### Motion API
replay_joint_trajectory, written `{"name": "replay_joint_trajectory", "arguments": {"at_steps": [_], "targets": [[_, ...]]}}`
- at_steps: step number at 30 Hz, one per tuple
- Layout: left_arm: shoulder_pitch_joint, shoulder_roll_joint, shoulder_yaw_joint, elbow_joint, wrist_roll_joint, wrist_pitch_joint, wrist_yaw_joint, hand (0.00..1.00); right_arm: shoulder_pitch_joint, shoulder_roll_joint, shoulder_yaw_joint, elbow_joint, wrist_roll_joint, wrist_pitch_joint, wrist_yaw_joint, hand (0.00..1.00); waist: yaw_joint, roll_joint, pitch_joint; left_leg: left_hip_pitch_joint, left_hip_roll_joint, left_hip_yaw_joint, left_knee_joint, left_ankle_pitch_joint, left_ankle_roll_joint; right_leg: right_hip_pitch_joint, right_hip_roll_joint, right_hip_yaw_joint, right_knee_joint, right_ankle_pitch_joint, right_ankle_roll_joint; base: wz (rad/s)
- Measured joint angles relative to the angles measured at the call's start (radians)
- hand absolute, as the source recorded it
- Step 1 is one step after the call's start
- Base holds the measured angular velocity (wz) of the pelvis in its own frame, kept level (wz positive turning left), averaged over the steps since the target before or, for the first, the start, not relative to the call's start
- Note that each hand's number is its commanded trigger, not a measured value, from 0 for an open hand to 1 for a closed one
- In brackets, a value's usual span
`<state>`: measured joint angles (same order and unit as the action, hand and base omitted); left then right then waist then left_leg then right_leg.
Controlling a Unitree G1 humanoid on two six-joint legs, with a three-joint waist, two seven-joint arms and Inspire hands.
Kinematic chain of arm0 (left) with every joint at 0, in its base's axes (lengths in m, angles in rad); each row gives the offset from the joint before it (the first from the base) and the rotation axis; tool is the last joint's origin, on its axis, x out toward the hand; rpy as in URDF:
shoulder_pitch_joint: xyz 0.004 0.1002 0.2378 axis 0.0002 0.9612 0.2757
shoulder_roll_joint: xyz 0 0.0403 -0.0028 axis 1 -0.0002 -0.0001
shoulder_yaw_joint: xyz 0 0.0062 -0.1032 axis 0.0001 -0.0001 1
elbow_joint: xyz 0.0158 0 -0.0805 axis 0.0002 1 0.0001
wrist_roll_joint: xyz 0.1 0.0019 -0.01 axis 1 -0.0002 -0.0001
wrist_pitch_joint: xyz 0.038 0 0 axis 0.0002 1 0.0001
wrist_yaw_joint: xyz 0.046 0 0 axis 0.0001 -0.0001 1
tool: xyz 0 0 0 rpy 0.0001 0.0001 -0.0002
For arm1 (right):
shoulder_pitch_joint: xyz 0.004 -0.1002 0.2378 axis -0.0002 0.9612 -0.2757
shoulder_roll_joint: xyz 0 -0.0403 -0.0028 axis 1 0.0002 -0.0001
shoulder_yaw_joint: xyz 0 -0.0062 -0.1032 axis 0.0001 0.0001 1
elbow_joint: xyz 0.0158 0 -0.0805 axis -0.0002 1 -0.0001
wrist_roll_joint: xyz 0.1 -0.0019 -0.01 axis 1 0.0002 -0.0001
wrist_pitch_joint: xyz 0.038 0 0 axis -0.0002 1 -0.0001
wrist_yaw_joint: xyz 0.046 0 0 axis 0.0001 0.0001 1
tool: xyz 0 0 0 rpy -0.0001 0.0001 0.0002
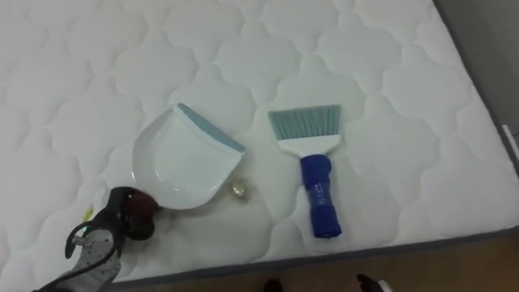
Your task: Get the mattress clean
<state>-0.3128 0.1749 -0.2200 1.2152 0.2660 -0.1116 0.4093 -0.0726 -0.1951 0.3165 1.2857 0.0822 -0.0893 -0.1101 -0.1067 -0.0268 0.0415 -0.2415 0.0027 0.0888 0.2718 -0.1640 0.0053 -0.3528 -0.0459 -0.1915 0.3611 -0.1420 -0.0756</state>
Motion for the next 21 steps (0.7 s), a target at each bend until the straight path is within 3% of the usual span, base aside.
{"name": "replay_joint_trajectory", "arguments": {"at_steps": [7, 21], "targets": [[0.0, -0.003, 0.005, 0.024, 0.0, -0.002, 0.0, 1.0, 0.007, 0.0, 0.013, 0.0, -0.009, 0.003, -0.001, 0.0, 0.001, -0.014, -0.0029, 0.0, 0.0, 0.007, 0.001, 0.0, 0.0, 0.0, -0.001, 0.002, -0.001, 0.0, 0.0, 0.0], [0.0, -0.007, 0.022, 0.035, 0.0, -0.002, 0.003, 1.0, 0.014, 0.002, 0.012, -0.007, -0.004, 0.002, -0.007, 0.0, 0.006, -0.012, -0.0048, 0.005, 0.003, 0.013, 0.003, 0.0, 0.0, 0.001, 0.0, 0.001, 0.001, 0.003, -0.003, -0.01]]}}
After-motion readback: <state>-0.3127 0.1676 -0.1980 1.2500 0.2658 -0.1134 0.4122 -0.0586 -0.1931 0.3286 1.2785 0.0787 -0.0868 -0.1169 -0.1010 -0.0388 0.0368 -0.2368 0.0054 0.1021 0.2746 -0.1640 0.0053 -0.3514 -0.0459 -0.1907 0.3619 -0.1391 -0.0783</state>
